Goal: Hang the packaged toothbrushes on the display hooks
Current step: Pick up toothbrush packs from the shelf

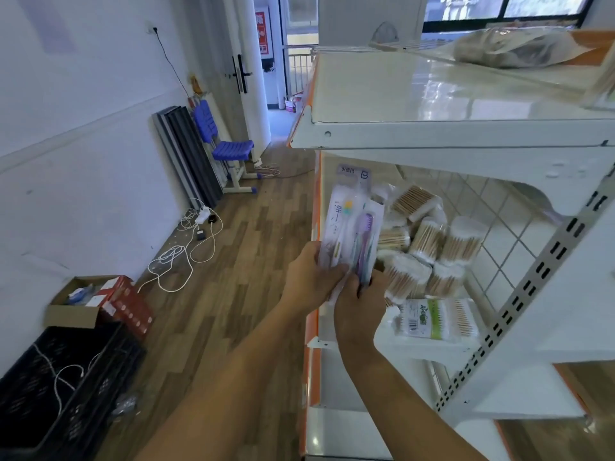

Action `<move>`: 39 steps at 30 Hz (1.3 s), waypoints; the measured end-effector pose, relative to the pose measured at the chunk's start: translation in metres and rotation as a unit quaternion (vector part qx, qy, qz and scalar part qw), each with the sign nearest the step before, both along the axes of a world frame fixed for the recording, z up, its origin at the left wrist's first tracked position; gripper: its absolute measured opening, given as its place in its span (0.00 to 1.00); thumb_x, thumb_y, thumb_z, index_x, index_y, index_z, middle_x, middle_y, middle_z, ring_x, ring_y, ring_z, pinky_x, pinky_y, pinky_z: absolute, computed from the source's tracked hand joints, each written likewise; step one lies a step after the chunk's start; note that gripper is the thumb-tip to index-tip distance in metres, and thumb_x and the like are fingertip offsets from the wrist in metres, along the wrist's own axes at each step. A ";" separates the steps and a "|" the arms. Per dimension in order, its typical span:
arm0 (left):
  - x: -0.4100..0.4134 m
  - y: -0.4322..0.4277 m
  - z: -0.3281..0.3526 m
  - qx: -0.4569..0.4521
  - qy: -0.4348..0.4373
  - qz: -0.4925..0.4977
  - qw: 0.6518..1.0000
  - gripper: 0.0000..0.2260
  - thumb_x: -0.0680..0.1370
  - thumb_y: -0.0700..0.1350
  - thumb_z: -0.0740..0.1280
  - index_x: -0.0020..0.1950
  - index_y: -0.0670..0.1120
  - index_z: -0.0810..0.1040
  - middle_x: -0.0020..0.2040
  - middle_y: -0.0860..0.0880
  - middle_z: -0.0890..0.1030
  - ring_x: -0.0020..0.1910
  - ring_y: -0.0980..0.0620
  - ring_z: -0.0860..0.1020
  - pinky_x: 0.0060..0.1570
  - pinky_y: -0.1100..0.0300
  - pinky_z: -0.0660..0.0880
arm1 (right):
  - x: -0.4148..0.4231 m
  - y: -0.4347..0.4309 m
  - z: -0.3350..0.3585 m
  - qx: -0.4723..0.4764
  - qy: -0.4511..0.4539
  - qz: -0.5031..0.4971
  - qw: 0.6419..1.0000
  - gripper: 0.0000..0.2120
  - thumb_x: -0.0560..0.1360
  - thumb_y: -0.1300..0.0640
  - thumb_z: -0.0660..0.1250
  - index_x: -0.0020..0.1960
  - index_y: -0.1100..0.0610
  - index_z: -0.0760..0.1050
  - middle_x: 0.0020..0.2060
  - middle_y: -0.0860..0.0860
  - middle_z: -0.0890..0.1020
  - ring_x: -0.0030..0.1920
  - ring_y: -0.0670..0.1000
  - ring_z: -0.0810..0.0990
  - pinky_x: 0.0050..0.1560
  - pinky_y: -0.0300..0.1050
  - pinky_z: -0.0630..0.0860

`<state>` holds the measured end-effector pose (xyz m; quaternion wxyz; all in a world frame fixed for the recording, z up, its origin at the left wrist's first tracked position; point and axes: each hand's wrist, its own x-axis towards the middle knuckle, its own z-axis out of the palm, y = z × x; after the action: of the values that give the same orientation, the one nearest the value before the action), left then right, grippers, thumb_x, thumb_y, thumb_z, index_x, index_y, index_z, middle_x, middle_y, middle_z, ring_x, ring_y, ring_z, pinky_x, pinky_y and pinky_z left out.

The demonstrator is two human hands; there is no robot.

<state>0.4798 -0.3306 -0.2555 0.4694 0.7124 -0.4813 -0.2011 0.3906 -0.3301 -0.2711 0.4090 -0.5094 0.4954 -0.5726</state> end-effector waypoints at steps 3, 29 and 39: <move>0.013 0.005 0.003 -0.024 0.029 -0.007 0.999 0.17 0.75 0.51 0.73 0.58 0.46 0.73 0.47 0.54 0.79 0.41 0.60 0.77 0.35 0.74 0.72 | 0.016 -0.002 0.001 -0.015 -0.012 -0.001 1.000 0.01 0.79 0.63 0.60 0.50 0.59 0.68 0.37 0.49 0.74 0.36 0.46 0.74 0.34 0.31 0.69; 0.341 -0.004 0.016 -0.041 0.140 -0.002 0.989 0.11 0.74 0.47 0.74 0.51 0.52 0.74 0.51 0.50 0.83 0.49 0.53 0.82 0.45 0.62 0.78 | 0.326 -0.036 0.025 0.073 -0.017 0.083 0.994 0.08 0.79 0.57 0.61 0.57 0.58 0.70 0.43 0.45 0.77 0.40 0.40 0.75 0.36 0.29 0.70; 0.441 -0.104 0.006 -0.042 0.191 -0.016 0.981 0.07 0.77 0.45 0.71 0.51 0.54 0.75 0.51 0.50 0.84 0.47 0.53 0.84 0.40 0.63 0.80 | 0.429 -0.143 0.013 0.086 -0.039 0.095 0.991 0.07 0.81 0.57 0.60 0.56 0.58 0.71 0.42 0.43 0.76 0.39 0.39 0.75 0.28 0.23 0.68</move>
<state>0.9211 -0.4345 -0.2499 0.5784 0.6329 -0.4025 -0.3209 0.8199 -0.4727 -0.2585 0.5225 -0.4946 0.4758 -0.5060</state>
